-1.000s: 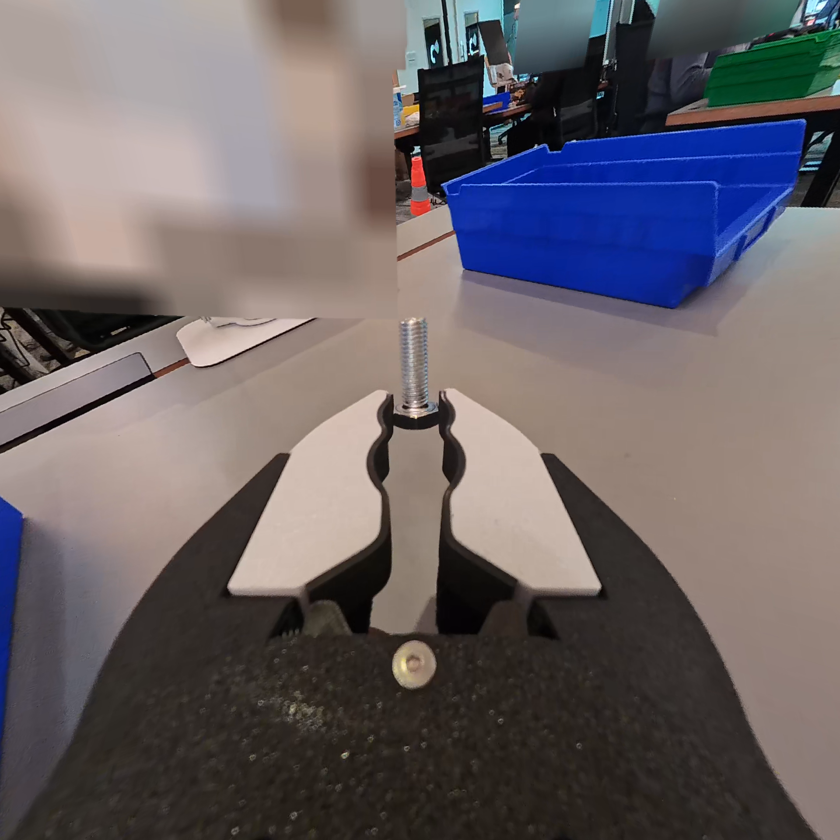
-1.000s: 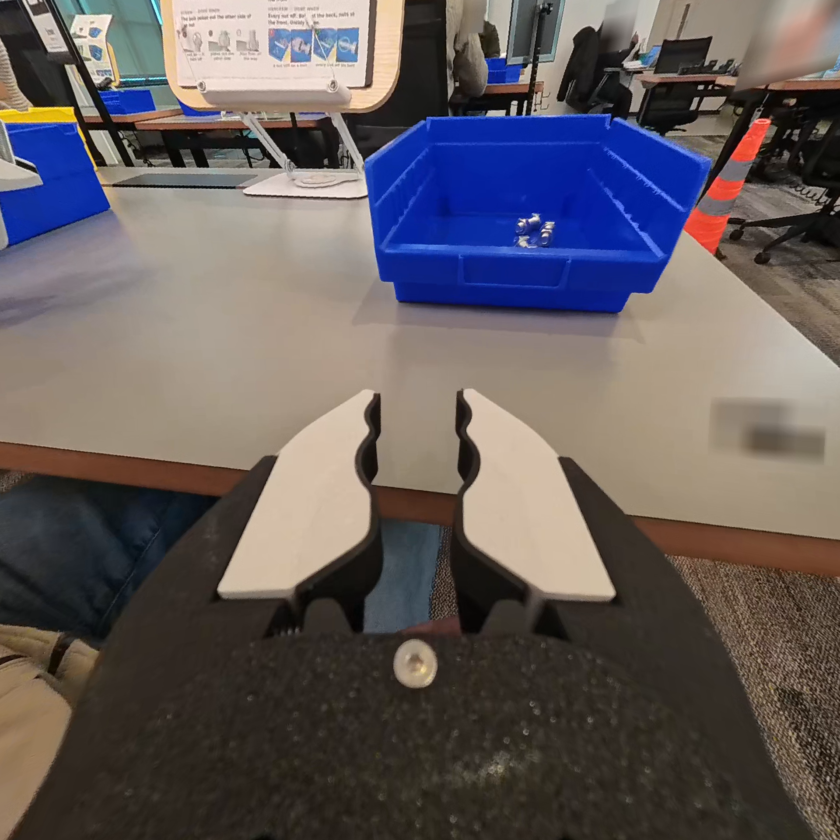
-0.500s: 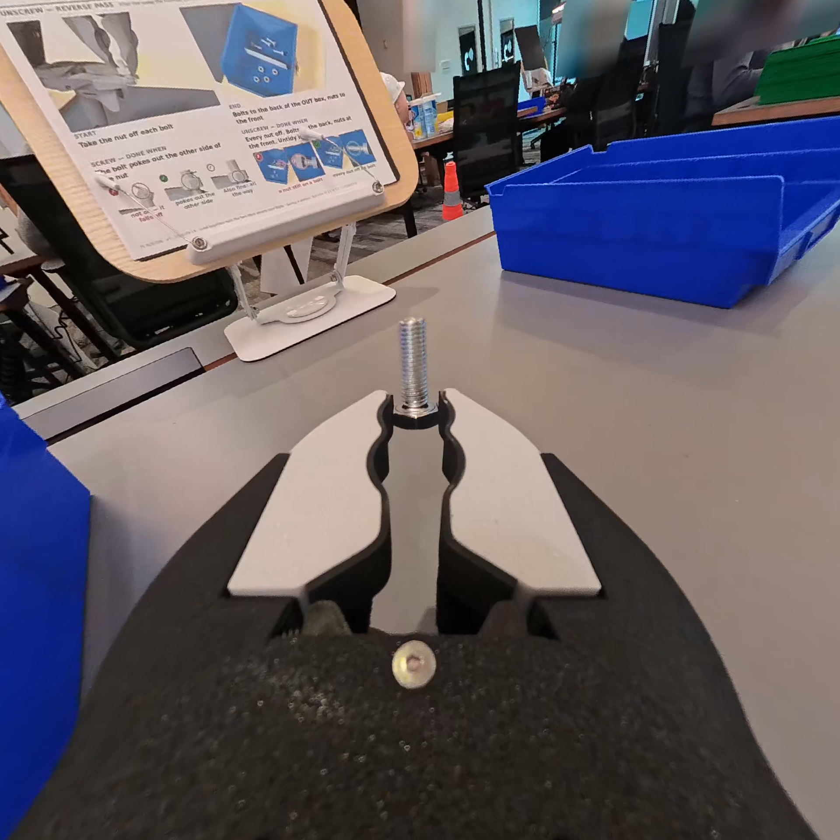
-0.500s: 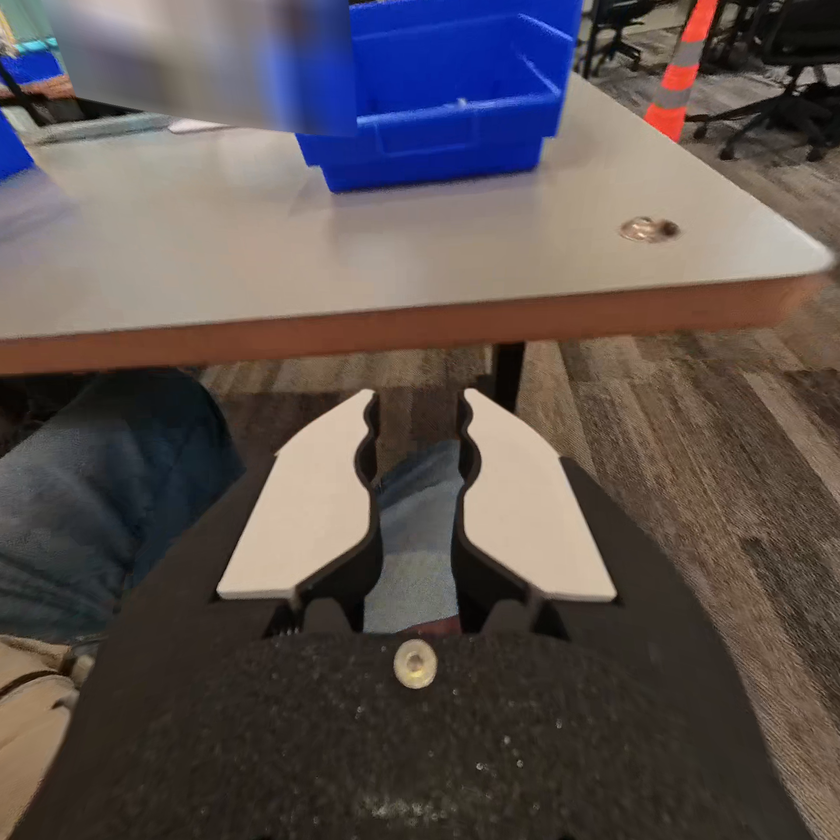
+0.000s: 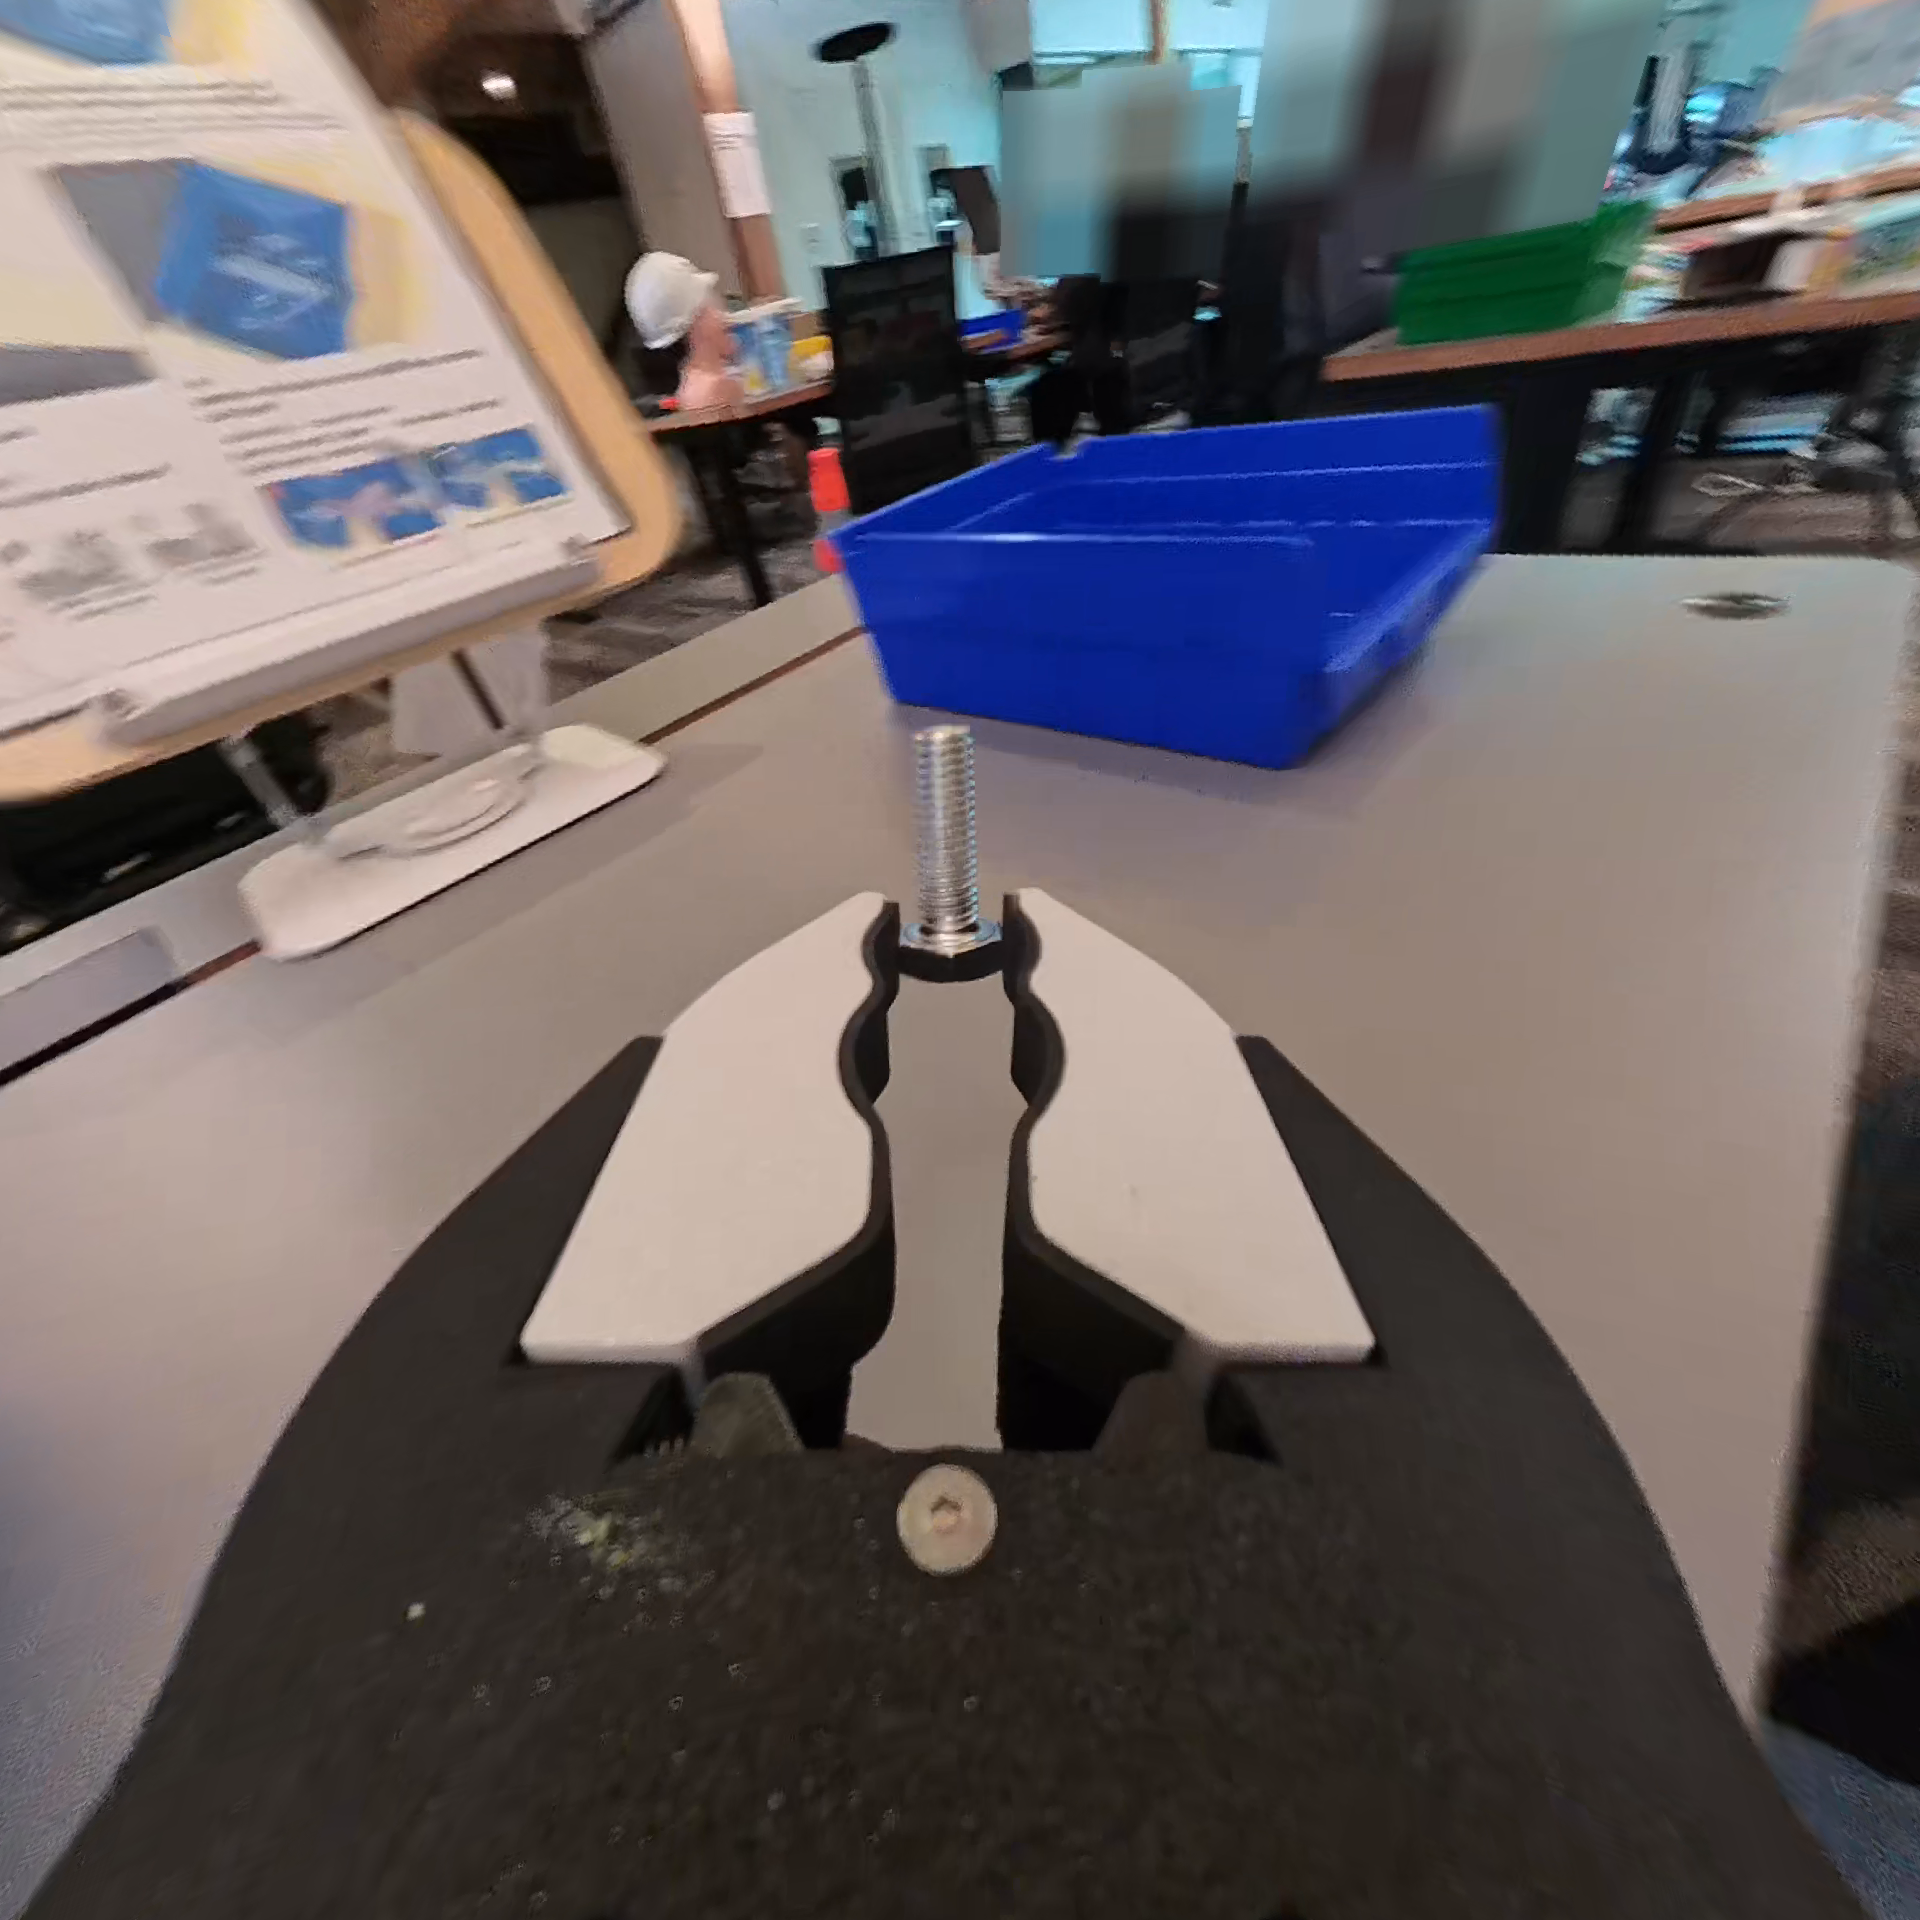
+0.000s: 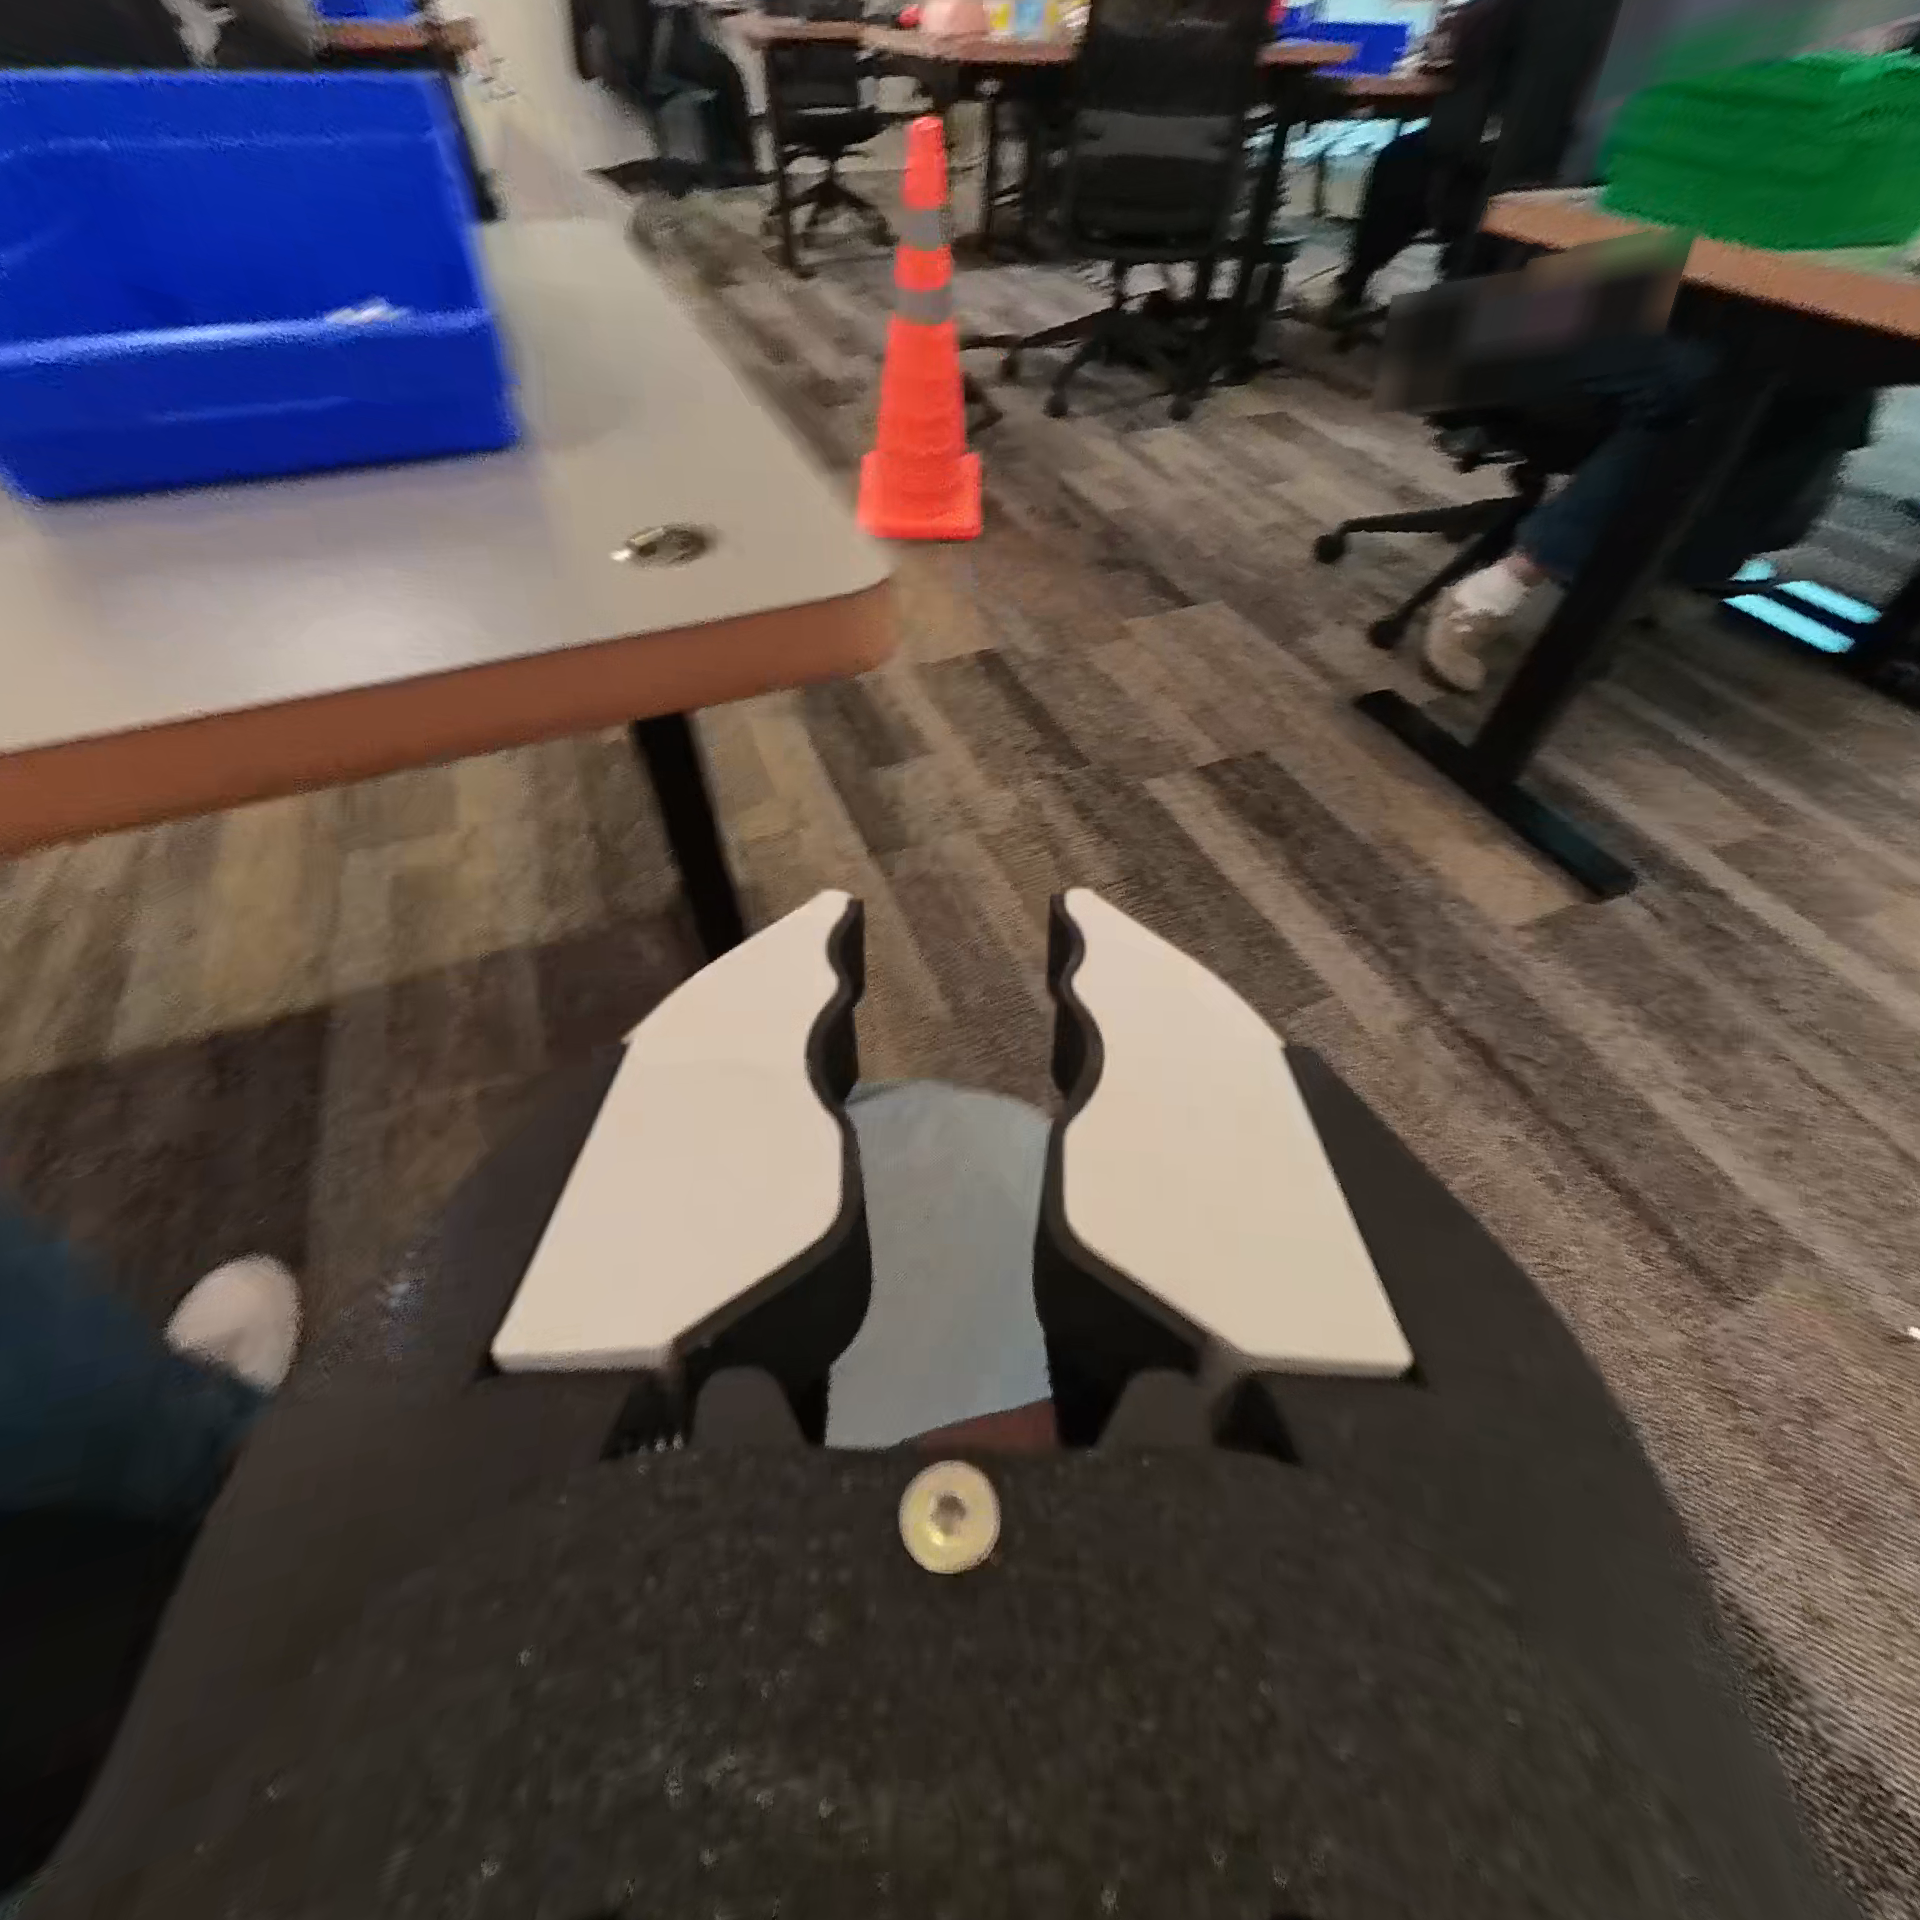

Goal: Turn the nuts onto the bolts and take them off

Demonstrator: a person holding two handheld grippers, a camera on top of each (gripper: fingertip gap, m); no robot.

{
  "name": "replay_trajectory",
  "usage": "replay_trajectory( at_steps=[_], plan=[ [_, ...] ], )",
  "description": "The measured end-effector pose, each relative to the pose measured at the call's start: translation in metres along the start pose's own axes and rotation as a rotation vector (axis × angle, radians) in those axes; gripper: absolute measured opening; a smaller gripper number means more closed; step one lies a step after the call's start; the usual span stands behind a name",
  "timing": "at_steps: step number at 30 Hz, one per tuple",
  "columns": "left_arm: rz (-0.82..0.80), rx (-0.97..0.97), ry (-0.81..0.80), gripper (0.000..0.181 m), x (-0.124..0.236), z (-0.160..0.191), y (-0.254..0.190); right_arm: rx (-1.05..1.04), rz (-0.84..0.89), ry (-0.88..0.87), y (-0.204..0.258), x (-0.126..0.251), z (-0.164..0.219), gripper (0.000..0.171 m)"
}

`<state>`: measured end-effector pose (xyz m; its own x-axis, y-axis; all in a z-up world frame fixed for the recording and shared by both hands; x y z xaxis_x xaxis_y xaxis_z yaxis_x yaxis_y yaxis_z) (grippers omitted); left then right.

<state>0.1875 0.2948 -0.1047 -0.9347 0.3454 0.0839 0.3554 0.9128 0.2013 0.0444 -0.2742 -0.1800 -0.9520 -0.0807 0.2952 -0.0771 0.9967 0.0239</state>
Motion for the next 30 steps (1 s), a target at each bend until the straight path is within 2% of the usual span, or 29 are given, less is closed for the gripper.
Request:
replay_trajectory(
  at_steps=[3,5,9,13,15,21,26,30],
  plan=[
    [0.120,-0.035,-0.021,0.018,-0.004,-0.029,-0.053,-0.076,0.125,-0.036,-0.076,-0.031,-0.013,0.034],
    [0.234,-0.009,-0.029,0.018,-0.013,-0.045,-0.096,-0.157,0.202,-0.037,-0.133,-0.059,-0.002,0.035],
    [0.497,0.013,0.017,0.018,-0.051,-0.055,-0.195,-0.320,0.344,-0.023,-0.255,-0.123,0.059,0.037],
    [0.732,0.007,0.086,0.018,-0.119,-0.068,-0.291,-0.396,0.464,-0.001,-0.371,-0.183,0.135,0.037],
    [0.831,-0.020,0.107,0.018,-0.153,-0.078,-0.337,-0.404,0.528,0.012,-0.422,-0.199,0.168,0.037],
    [1.103,-0.049,0.132,0.018,-0.216,-0.109,-0.466,-0.460,0.650,0.104,-0.551,-0.206,0.275,0.036],
    [1.089,-0.075,0.117,0.018,-0.287,-0.132,-0.533,-0.510,0.750,0.200,-0.646,-0.183,0.368,0.035],
    [1.055,-0.154,0.161,0.018,-0.348,-0.119,-0.574,-0.542,0.806,0.250,-0.707,-0.165,0.434,0.035]
  ],
)
Point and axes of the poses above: each gripper's, where its closed fingertips meet, x back along the fingers, z out of its underside, y = z × x across the jaws, the point moved 1 cm from there along x, back along the fingers, and after that the axes turned 8 degrees about -z, right-handed, at the moved point
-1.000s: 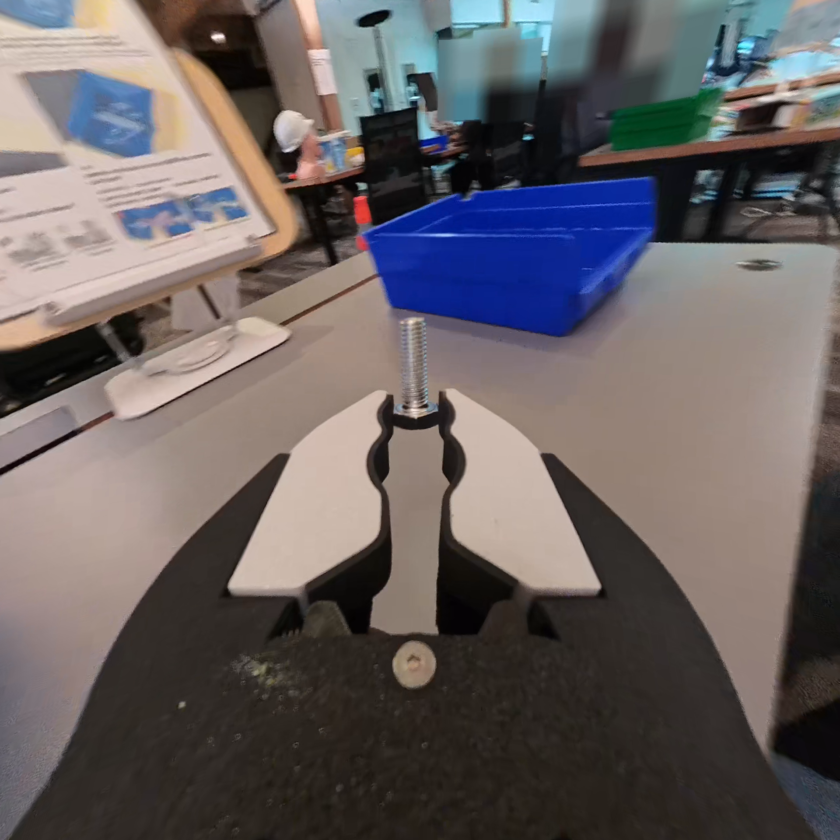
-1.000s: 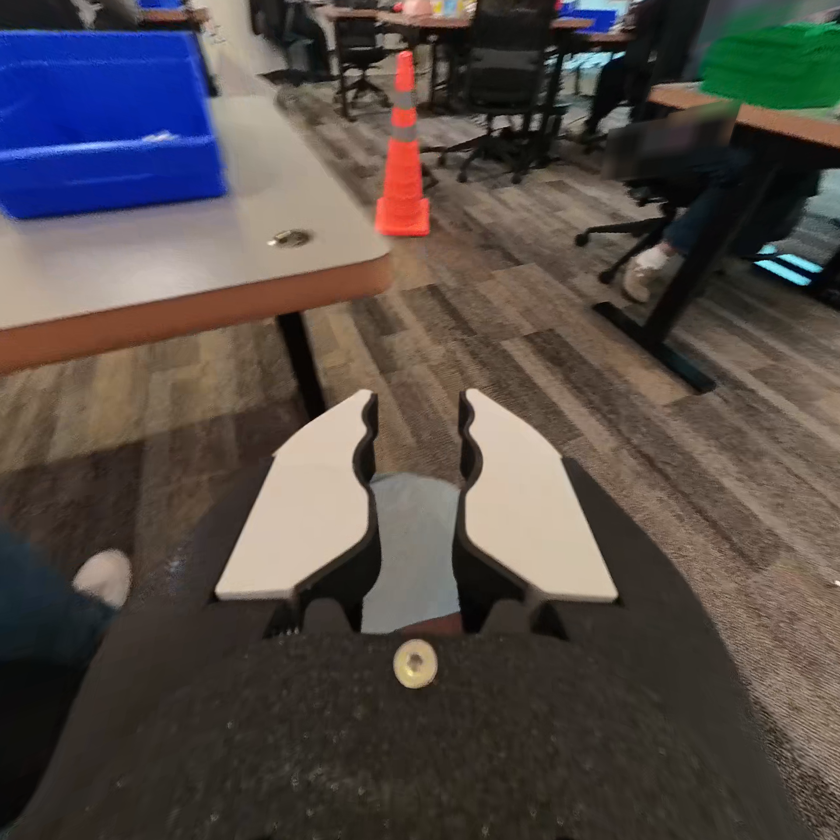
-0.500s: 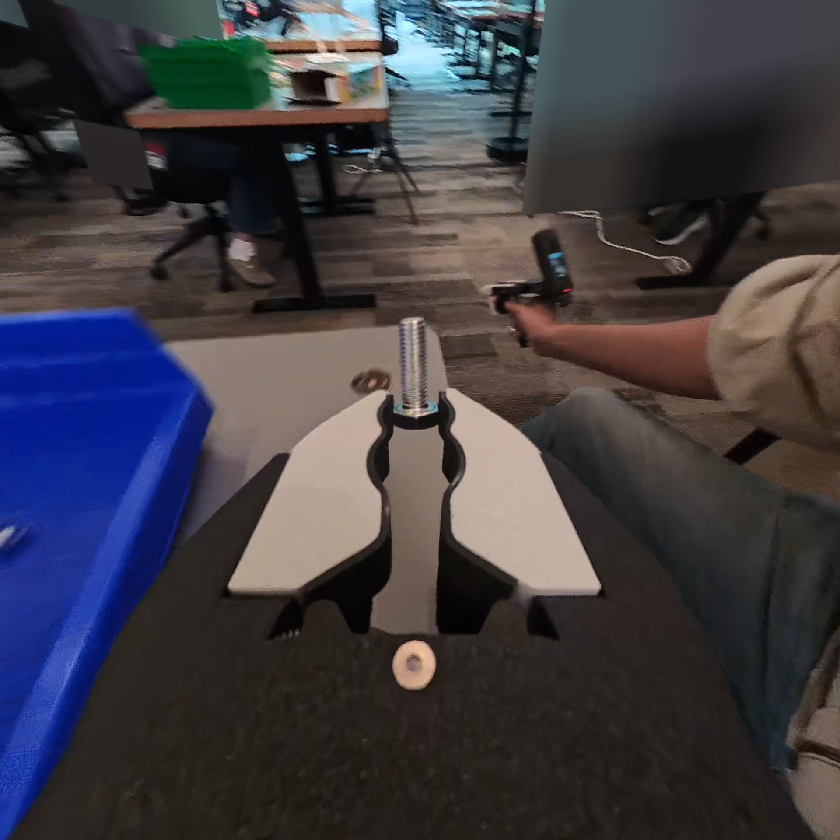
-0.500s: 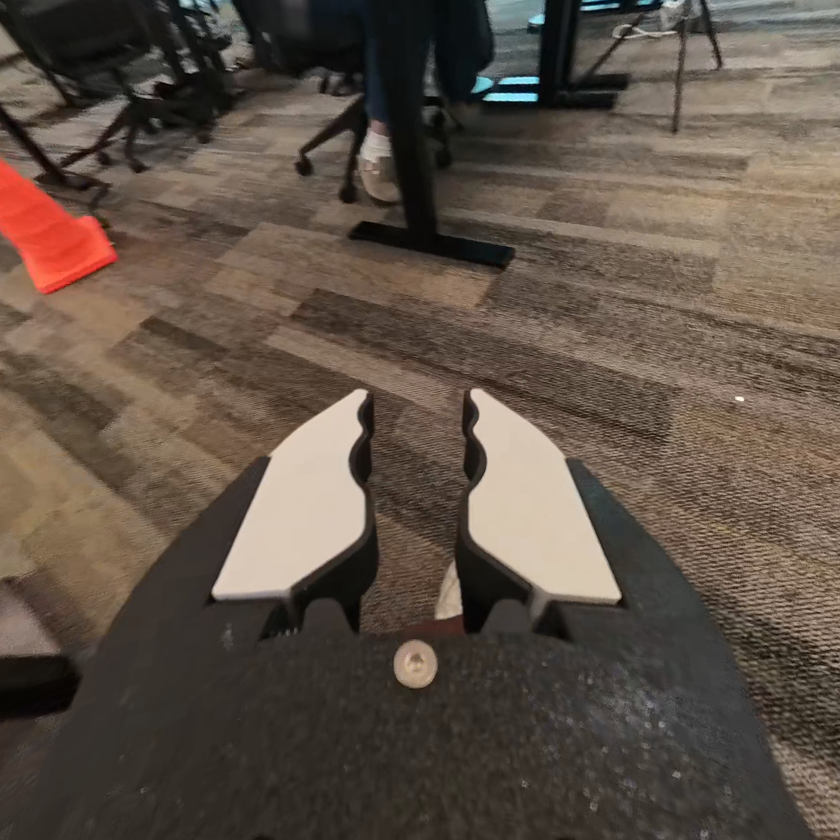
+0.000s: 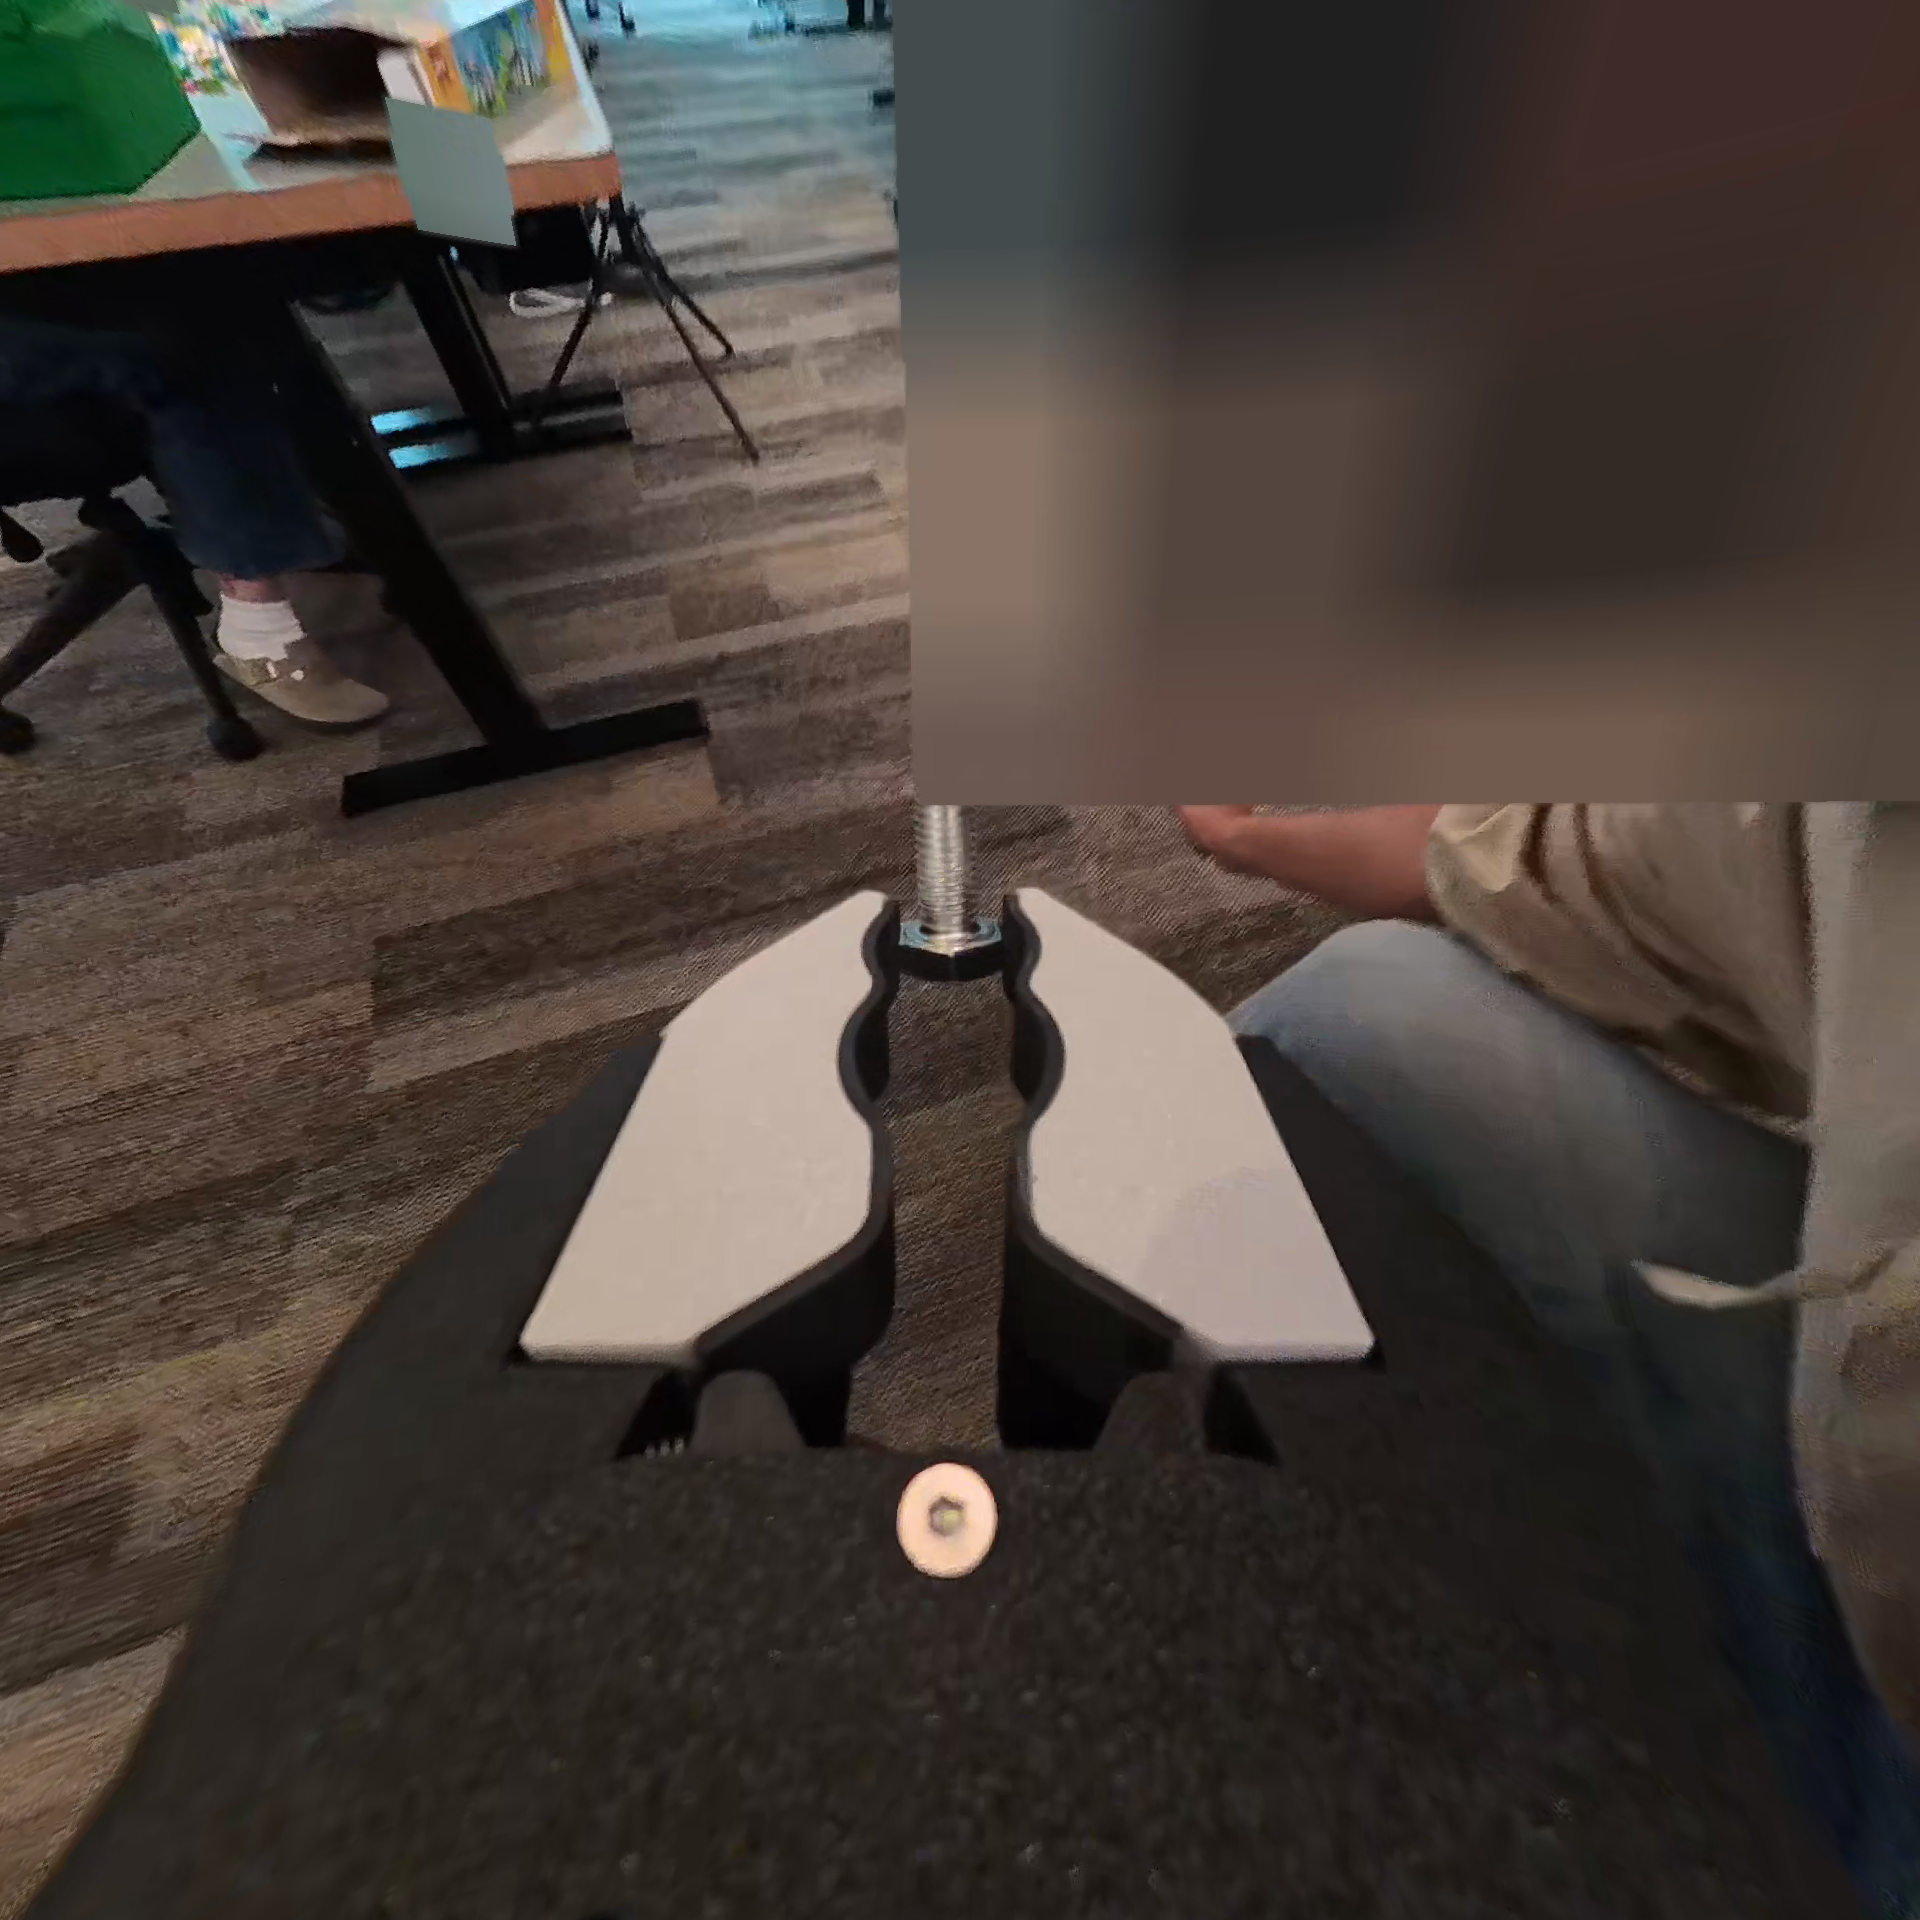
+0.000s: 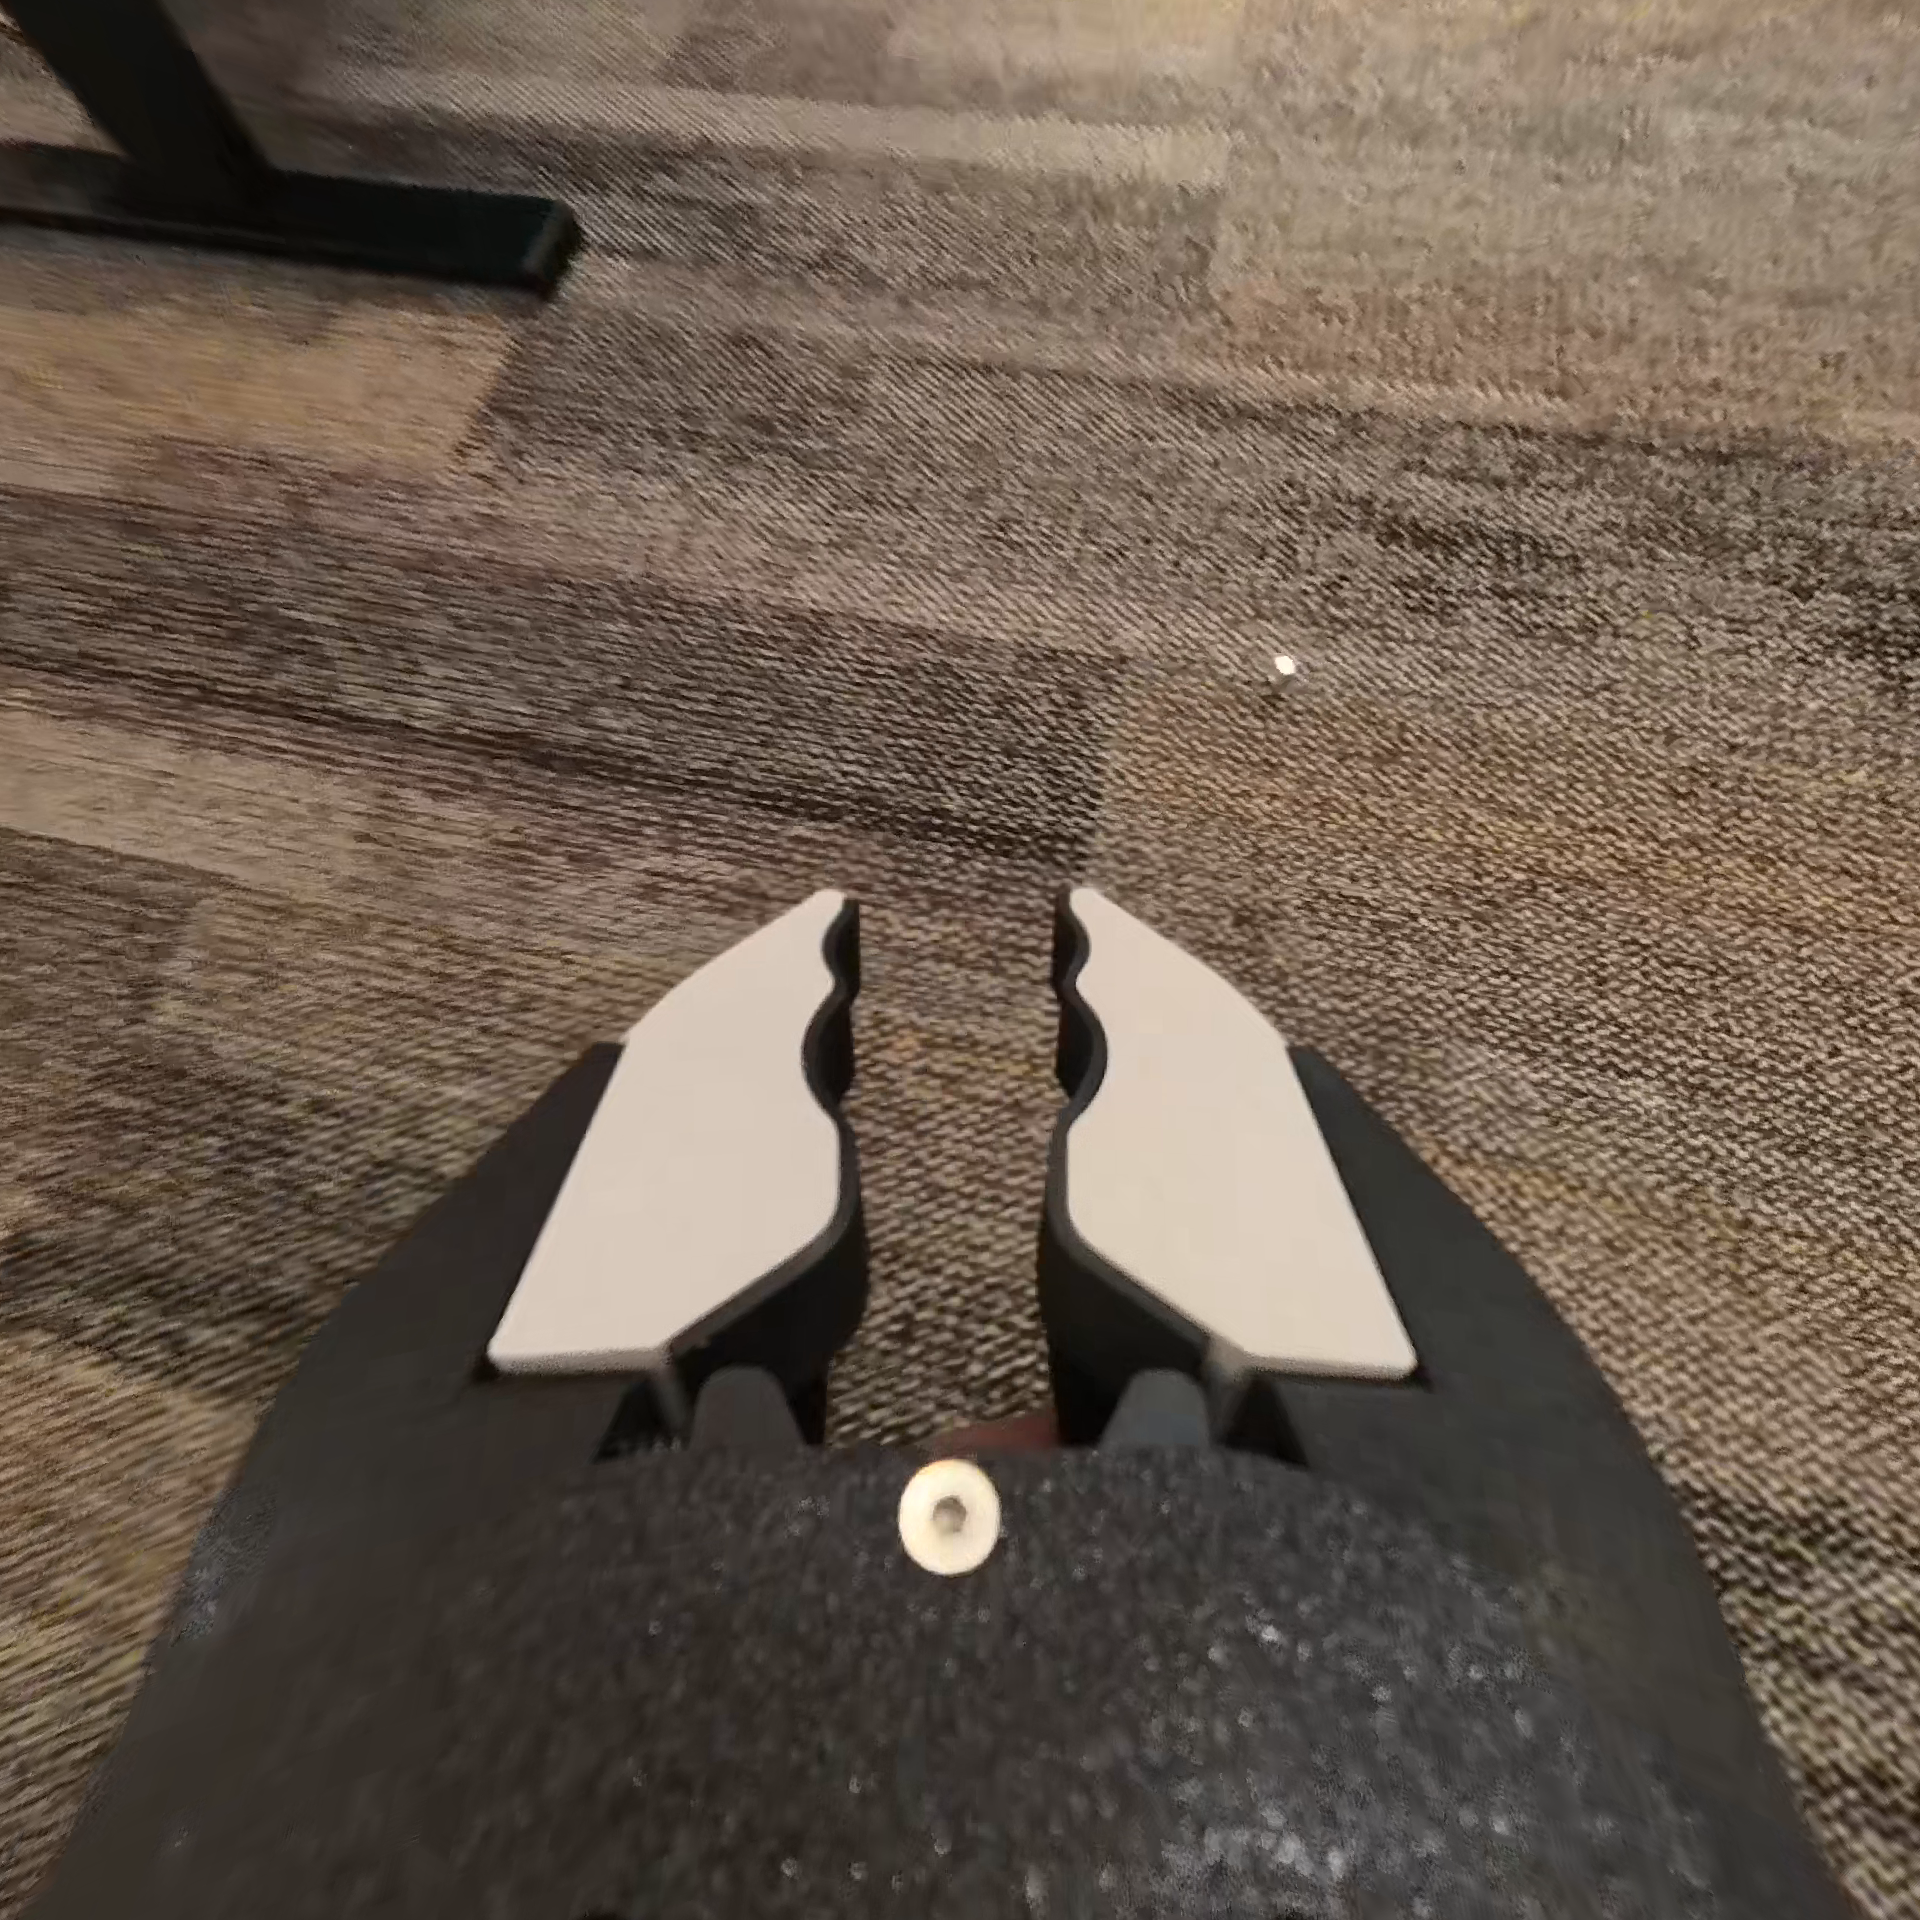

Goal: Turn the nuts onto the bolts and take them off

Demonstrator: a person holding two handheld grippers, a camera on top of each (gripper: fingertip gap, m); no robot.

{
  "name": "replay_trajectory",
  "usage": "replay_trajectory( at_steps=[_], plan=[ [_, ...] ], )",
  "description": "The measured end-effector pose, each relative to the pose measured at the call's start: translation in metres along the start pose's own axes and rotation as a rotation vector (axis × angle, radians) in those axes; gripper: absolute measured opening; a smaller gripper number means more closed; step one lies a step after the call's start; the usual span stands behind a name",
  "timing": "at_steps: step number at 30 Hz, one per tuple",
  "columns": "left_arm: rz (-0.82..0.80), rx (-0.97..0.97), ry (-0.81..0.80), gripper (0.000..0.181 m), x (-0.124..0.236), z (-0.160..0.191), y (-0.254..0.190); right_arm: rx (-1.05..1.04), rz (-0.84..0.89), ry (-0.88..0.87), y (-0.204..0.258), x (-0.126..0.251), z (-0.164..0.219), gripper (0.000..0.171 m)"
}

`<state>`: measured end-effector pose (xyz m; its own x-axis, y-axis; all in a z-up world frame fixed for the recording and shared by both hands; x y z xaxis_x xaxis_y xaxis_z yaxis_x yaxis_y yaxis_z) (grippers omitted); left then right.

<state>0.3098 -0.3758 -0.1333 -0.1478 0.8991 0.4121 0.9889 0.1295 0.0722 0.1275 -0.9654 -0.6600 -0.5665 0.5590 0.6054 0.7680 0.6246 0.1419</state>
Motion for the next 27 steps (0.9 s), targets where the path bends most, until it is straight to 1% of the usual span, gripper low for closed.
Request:
replay_trajectory(
  at_steps=[3,6,8,11,13,15,17,18,20,23,24,25,27],
  plan=[
    [-0.031,-0.048,0.089,0.018,-0.043,0.013,0.026,-0.005,0.038,0.007,-0.043,-0.032,0.013,0.035],
    [-0.124,-0.134,0.199,0.018,-0.076,0.036,0.060,0.039,0.046,0.026,-0.074,-0.068,0.020,0.035],
    [-0.143,-0.120,0.255,0.018,-0.098,0.049,0.074,0.044,0.049,0.035,-0.094,-0.094,0.024,0.035],
    [-0.091,-0.068,0.353,0.018,-0.137,0.072,0.078,0.013,0.066,0.050,-0.122,-0.135,0.029,0.038],
    [-0.041,-0.052,0.418,0.018,-0.165,0.094,0.074,-0.039,0.084,0.069,-0.137,-0.160,0.032,0.038],
    [0.031,-0.043,0.518,0.018,-0.191,0.126,0.062,-0.057,0.107,0.054,-0.149,-0.175,0.029,0.037],
    [0.099,-0.103,0.615,0.018,-0.208,0.159,0.050,-0.100,0.123,0.008,-0.160,-0.187,0.022,0.035],
    [0.140,-0.092,0.650,0.018,-0.215,0.174,0.040,-0.105,0.126,0.008,-0.164,-0.193,0.019,0.035],
    [0.224,-0.041,0.721,0.018,-0.221,0.208,0.020,-0.037,0.105,0.017,-0.165,-0.202,0.011,0.036],
    [0.285,0.020,0.851,0.019,-0.214,0.262,-0.001,0.118,0.105,0.052,-0.168,-0.216,0.003,0.035],
    [0.295,0.039,0.888,0.019,-0.207,0.276,-0.007,0.131,0.130,0.052,-0.175,-0.220,0.004,0.033],
    [0.302,0.044,0.924,0.019,-0.199,0.288,-0.012,0.099,0.145,0.045,-0.182,-0.224,0.007,0.031],
    [0.309,0.021,0.987,0.019,-0.185,0.305,-0.018,-0.007,0.112,0.044,-0.190,-0.235,0.019,0.031]
  ],
)
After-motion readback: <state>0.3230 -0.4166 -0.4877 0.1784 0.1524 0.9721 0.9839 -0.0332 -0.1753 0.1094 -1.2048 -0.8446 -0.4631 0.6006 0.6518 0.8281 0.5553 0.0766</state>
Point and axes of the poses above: each gripper's, where its closed fingertips meet, x back along the fingers, z out of its underside, y = z × x across the jaws, the point moved 1 cm from there along x, back along the fingers, and after that the axes turned 8 degrees about -z, right-handed, at the moved point
